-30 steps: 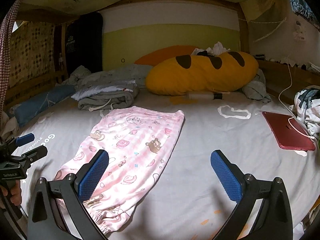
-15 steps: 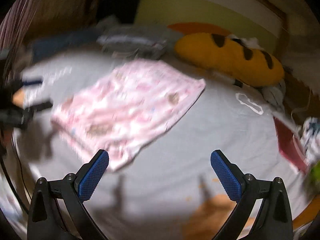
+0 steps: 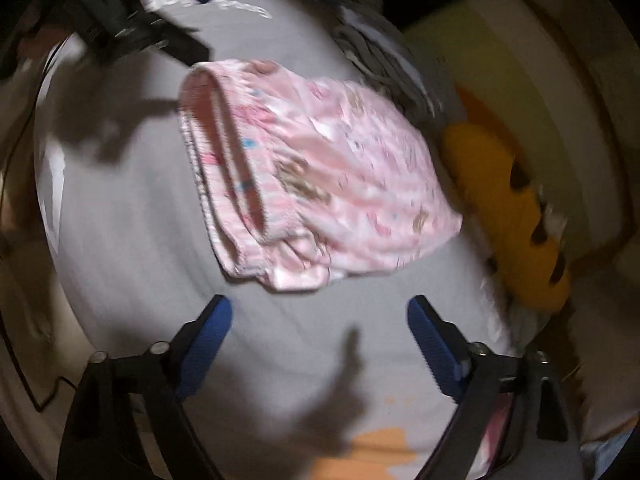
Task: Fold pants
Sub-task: 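Grasp the elastic cuffs of the pink pants with the right gripper, then fold the held cuffs over toward the waistband with the right gripper and release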
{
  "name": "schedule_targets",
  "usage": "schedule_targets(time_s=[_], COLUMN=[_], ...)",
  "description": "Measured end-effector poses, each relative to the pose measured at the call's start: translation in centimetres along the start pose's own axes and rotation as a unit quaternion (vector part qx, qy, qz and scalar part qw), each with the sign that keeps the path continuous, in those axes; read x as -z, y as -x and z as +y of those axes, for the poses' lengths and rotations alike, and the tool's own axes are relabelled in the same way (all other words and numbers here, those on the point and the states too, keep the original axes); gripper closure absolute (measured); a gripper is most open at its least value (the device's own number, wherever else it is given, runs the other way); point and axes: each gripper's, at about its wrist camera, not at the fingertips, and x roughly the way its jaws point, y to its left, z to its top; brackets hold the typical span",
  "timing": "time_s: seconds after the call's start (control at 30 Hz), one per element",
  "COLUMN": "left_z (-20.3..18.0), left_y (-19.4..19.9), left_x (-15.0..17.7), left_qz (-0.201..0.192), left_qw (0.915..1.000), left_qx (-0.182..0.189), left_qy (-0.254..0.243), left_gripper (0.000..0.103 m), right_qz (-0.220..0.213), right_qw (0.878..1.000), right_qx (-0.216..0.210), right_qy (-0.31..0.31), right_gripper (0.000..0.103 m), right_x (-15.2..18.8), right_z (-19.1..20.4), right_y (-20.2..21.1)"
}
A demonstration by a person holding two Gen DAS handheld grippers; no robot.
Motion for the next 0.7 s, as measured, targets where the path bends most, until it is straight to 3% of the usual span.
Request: schedule_targets(time_s=[0.17,0.37,0.43,0.67,0.7], left_z=[-0.1,-0.3,-0.3,0.4,0.6], left_y=[0.2,-0.2,-0.2,-0.1,0.0], left_x=[-0.1,0.0,0.0,-0.3,-0.3], left_qz=[-0.007,0.003,0.002,-0.003,-0.004], left_qw=[0.9999,1.0000,1.0000,1.0000,0.9999], left_qx=[-0.007,0.000,-0.001,0.004,0.006], left_qy=[-0.005,-0.007,-0.008,0.006,0.009], left_gripper=[0.001,0.001,0.001,0.001,0.001], right_qz=[-0.007,-0.050,-0.052,-0.048,-0.046], right_qw=[0.998,0.987,0.983,0.974,0.974], right_qx=[0.004,0.087,0.097,0.134,0.137], right_qy=[0.068,0.127,0.144,0.178,0.173], right_gripper=[0.035,0.035,0.035,0.072,0.072], right_x=[-0.5,-1.5,-1.8,-1.6,-1.7], right_z=[2.6,4.5,5.0,6.7,6.5], right_y=[-0.3,-0.1,-0.4,-0.9,-1.0])
